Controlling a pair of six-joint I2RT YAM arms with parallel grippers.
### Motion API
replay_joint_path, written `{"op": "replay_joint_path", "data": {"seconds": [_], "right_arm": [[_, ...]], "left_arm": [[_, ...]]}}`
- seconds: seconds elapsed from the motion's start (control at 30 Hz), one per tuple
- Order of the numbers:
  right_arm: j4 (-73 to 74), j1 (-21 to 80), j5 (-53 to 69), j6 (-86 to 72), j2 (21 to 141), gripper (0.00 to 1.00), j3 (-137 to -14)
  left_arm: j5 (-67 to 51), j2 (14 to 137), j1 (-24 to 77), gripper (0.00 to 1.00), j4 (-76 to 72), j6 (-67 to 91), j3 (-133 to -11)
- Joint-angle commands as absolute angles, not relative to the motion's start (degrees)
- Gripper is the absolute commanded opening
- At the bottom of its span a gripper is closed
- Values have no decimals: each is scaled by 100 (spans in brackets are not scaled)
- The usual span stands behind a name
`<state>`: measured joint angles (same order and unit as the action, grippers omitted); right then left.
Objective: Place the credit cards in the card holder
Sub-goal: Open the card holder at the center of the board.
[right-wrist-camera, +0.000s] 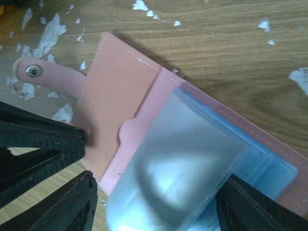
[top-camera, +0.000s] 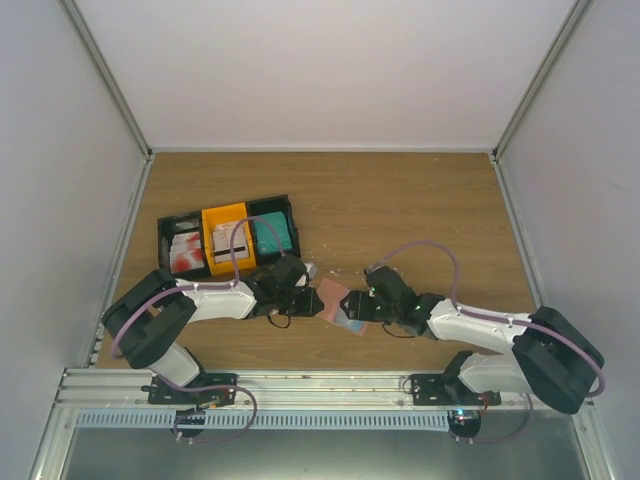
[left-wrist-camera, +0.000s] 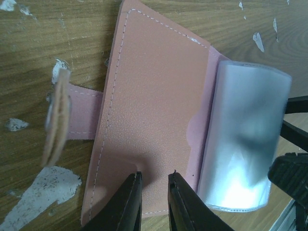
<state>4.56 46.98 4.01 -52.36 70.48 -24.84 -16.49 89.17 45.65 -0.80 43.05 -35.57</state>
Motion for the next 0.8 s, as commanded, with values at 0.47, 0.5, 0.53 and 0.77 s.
{"op": "replay_joint_path", "data": {"seconds": [0.47, 0.5, 0.53, 0.77], "right_arm": [[-1067, 4729, 1264, -4990, 7702, 69, -2797], [-1120, 4729, 1285, -4972, 7798, 70, -2822], [-1179, 4731, 1322, -4960, 7893, 70, -2855], [-1562, 4728, 1458, -4955, 8424, 70, -2930]], "left_arm": [[-1446, 8657, 4594, 18, -44, 4367, -3579], [-1443, 8619, 4591, 18, -44, 4371, -3571], [-1430, 8580, 4593, 18, -44, 4369, -3564], [-1308, 8225, 4588, 16, -44, 4458, -3414]]}}
